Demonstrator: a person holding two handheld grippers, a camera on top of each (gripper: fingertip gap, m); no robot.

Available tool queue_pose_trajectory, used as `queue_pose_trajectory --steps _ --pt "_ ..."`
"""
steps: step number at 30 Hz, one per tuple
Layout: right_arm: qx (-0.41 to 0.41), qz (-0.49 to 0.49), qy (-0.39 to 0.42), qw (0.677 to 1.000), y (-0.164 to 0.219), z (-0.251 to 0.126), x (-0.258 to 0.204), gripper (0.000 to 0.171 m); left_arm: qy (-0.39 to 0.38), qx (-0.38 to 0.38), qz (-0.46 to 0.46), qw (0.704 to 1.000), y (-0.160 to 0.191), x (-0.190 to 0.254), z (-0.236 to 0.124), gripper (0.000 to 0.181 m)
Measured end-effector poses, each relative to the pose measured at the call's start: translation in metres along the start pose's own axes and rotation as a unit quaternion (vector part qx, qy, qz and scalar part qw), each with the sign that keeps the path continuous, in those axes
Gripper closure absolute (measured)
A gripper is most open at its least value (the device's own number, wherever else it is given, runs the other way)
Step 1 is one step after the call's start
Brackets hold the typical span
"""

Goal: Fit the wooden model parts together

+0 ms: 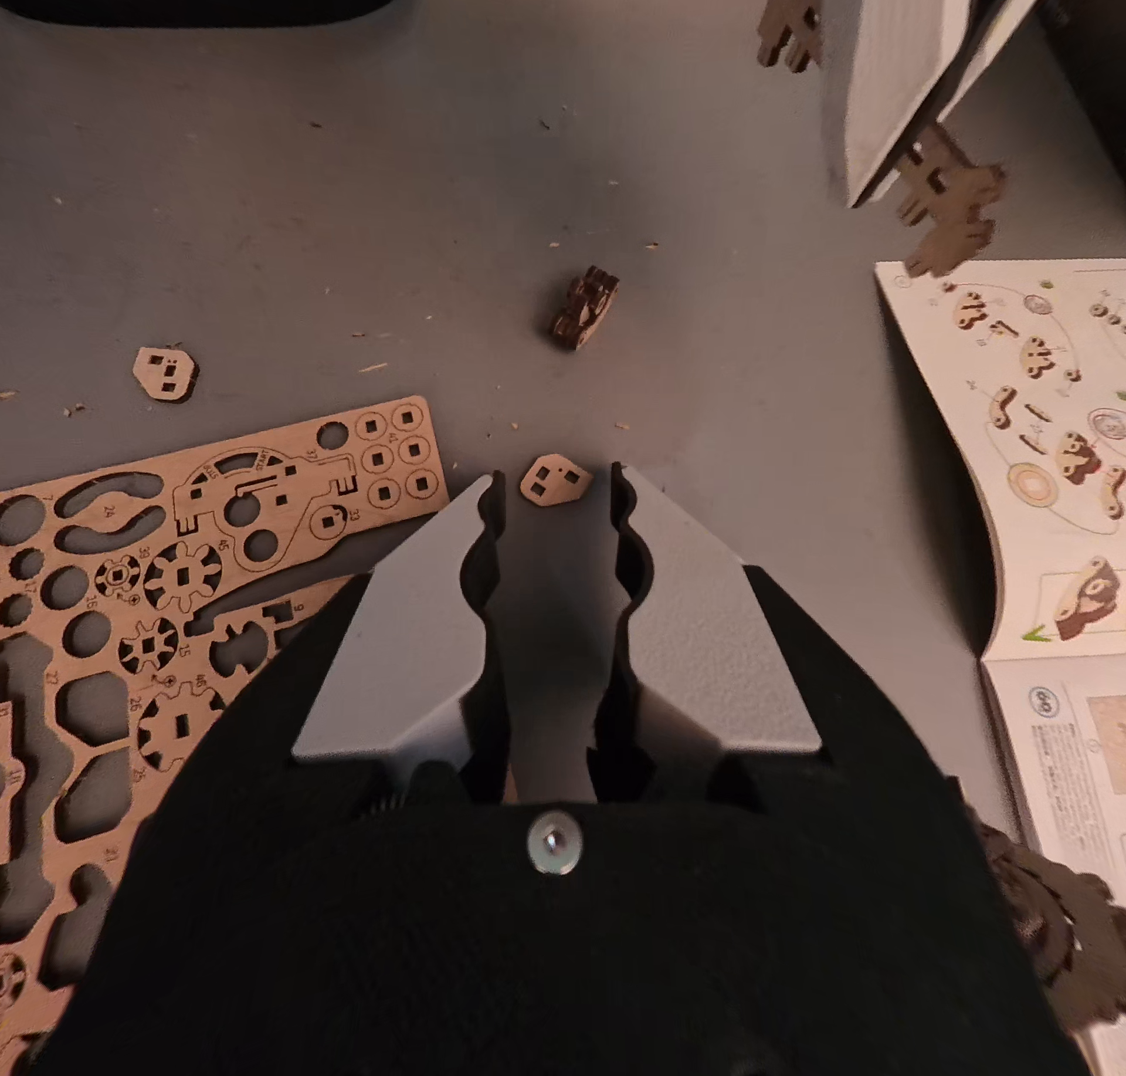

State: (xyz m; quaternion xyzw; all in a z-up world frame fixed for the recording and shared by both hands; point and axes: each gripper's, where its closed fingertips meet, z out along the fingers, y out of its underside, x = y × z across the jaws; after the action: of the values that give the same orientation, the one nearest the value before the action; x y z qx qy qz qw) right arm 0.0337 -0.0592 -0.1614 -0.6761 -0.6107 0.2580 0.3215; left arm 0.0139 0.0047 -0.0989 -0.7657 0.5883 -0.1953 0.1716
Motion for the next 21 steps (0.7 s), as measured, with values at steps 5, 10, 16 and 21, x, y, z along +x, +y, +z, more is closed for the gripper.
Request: queue_pose_trajectory --steps 5,10,16,21 --pt "-0.001 0.029 -0.011 1.0 0.001 0.001 0.0 0.148 -0.001 0.003 0.003 1.0 -0.001 0.001 -0.001 0.181" --pt "-0.007 0.073 0.03 0.997 0.005 -0.002 0.011 0.148 -0.001 0.004 0.003 1.0 -0.002 0.002 -0.002 0.181" --pt "-0.007 0.164 0.09 0.982 0.011 -0.01 0.031 0.148 0.001 0.0 0.002 1.0 0.0 0.001 0.001 0.181" --pt "0.0 0.211 0.113 0.971 0.014 -0.014 0.039 0.148 0.0 0.002 0.003 1.0 -0.001 0.002 0.0 0.181"
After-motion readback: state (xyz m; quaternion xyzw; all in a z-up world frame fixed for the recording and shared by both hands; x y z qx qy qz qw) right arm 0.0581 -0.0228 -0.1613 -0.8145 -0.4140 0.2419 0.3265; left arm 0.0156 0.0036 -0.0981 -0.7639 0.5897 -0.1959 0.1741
